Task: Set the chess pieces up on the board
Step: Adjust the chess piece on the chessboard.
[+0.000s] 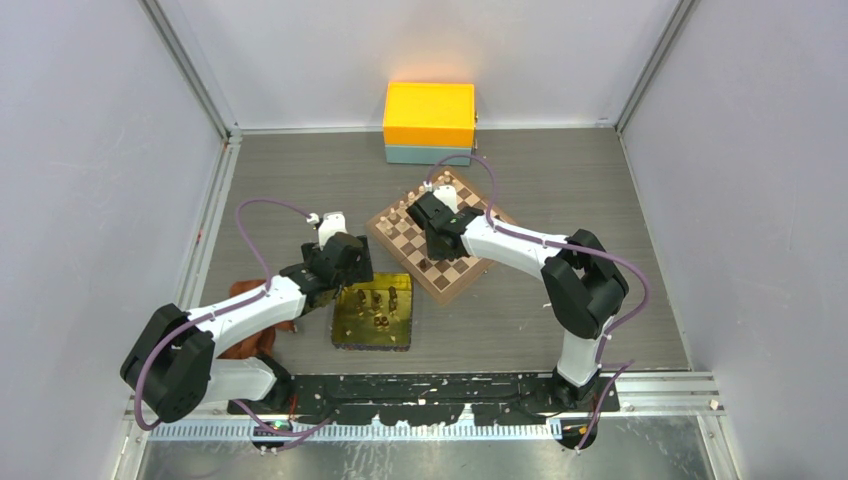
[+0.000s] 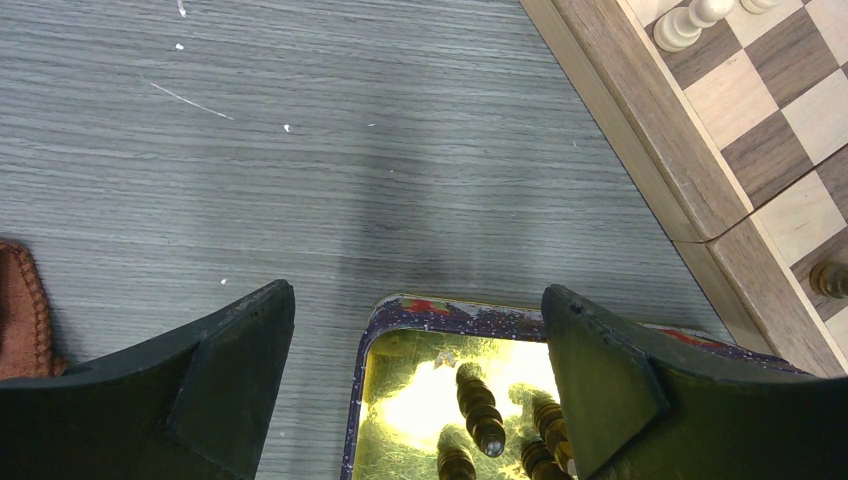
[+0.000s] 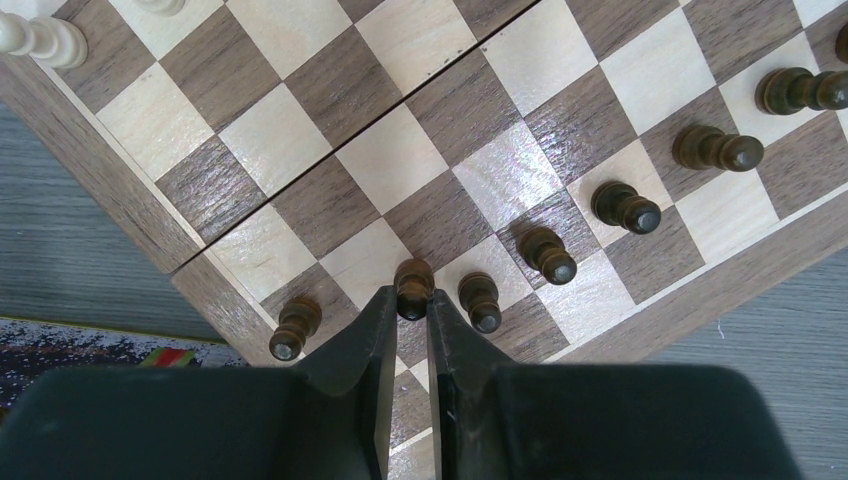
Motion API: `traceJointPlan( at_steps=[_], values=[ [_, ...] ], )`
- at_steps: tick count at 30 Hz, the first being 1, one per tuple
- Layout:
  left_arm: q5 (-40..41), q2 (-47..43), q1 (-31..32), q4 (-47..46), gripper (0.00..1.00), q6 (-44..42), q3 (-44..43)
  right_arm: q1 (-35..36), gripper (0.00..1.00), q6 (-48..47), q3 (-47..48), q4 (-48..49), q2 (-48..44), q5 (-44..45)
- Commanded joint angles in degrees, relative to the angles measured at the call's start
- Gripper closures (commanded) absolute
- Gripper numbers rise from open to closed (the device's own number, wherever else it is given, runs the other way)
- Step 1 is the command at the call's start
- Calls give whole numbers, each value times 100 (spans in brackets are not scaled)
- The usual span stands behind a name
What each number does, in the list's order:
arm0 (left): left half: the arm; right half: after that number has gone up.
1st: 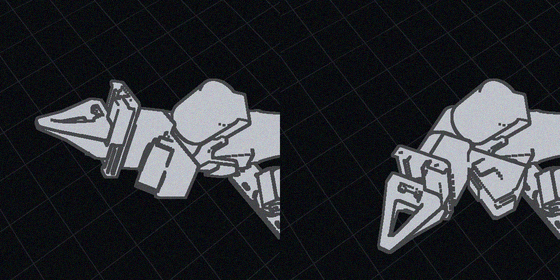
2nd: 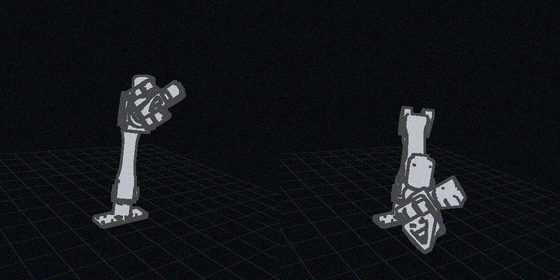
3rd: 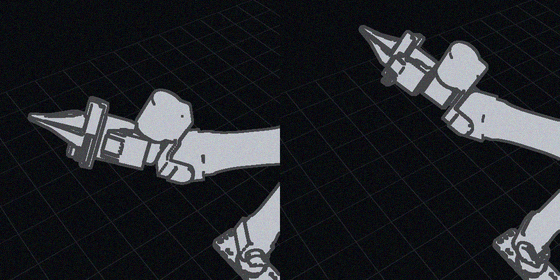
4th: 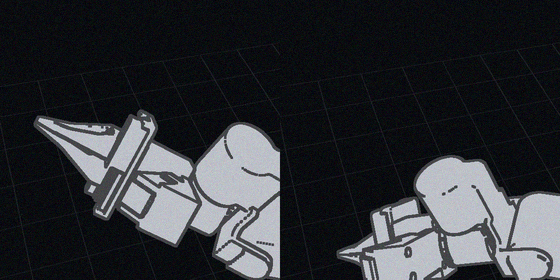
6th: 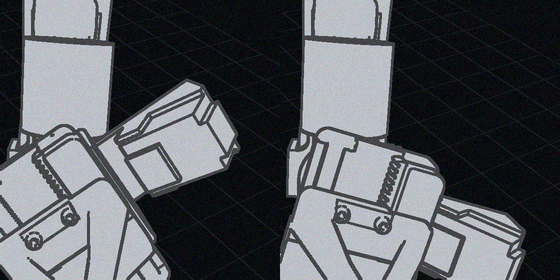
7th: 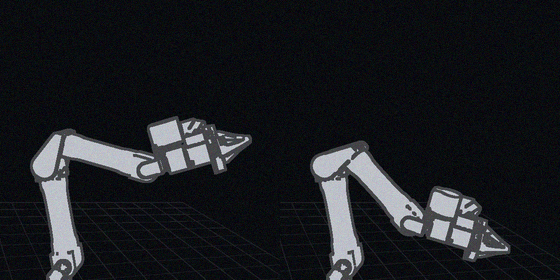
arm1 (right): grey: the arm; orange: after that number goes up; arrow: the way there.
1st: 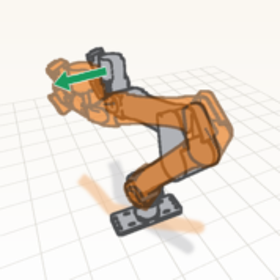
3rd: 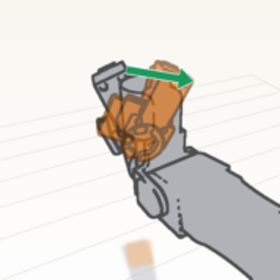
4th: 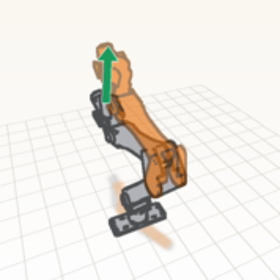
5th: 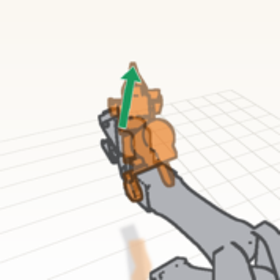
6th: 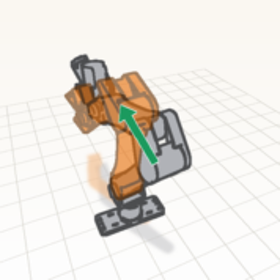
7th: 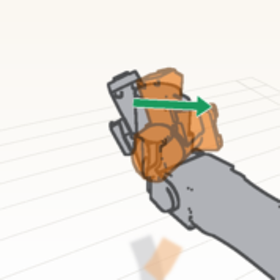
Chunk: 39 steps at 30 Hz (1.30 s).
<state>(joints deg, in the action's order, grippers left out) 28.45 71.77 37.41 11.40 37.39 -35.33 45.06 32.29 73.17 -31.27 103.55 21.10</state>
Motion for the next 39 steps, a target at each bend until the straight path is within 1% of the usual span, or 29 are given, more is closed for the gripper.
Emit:
traceJointPlan(
  at_steps=[1, 8, 25, 39],
  values=[
    [117, -14, 18, -182, 6, 80, -53, 38, 87, 67, 31, 130, -86, 23],
    [117, 11, 12, -188, 6, 76, -81, 59, 90, -27, 113, 71, -234, 58],
    [95, 48, 23, -143, 6, 76, -159, 160, 91, -26, -68, -42, -541, 176],
    [65, 61, 18, -133, 6, 92, -154, 248, 92, 76, -336, -24, -642, 105]
  ],
)
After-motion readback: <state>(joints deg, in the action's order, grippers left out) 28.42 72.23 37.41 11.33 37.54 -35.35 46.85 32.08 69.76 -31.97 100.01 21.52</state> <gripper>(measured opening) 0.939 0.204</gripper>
